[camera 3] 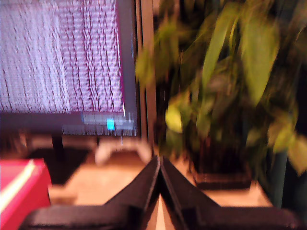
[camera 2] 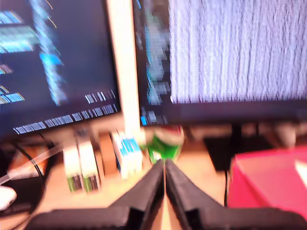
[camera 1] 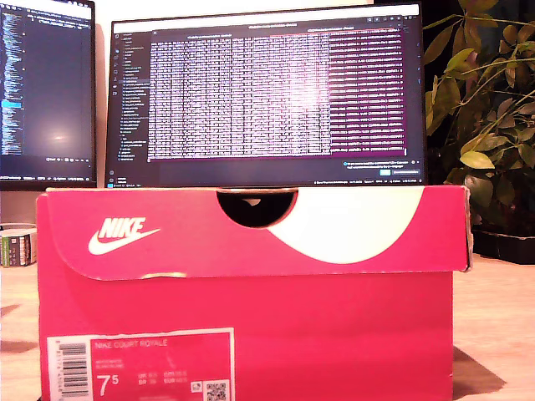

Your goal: Close the red shoebox by pushing the lid with your left arm and holding the box in place with your right arm

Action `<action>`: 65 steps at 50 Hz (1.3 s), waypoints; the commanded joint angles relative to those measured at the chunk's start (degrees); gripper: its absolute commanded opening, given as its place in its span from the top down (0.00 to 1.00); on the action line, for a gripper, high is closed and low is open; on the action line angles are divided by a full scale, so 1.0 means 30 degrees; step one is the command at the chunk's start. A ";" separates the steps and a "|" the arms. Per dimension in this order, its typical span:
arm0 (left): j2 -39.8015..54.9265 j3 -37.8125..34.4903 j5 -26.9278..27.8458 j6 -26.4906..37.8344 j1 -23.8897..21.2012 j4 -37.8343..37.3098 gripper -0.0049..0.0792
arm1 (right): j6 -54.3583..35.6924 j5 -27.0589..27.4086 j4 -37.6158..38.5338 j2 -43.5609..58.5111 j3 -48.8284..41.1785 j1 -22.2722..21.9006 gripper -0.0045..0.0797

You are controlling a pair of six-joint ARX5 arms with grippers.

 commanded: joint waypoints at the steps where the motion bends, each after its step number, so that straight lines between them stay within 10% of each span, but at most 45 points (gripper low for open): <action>1: -0.0226 -0.1443 -0.0102 -0.0306 -0.0168 0.0160 0.96 | 0.0109 0.0029 -0.0015 -0.0255 -0.0401 -0.0029 0.96; 65: -0.7308 -0.6965 -0.1792 -0.0838 -0.0918 -0.2776 0.96 | 0.0044 0.1100 -0.1654 -0.3628 -0.5362 0.1770 0.96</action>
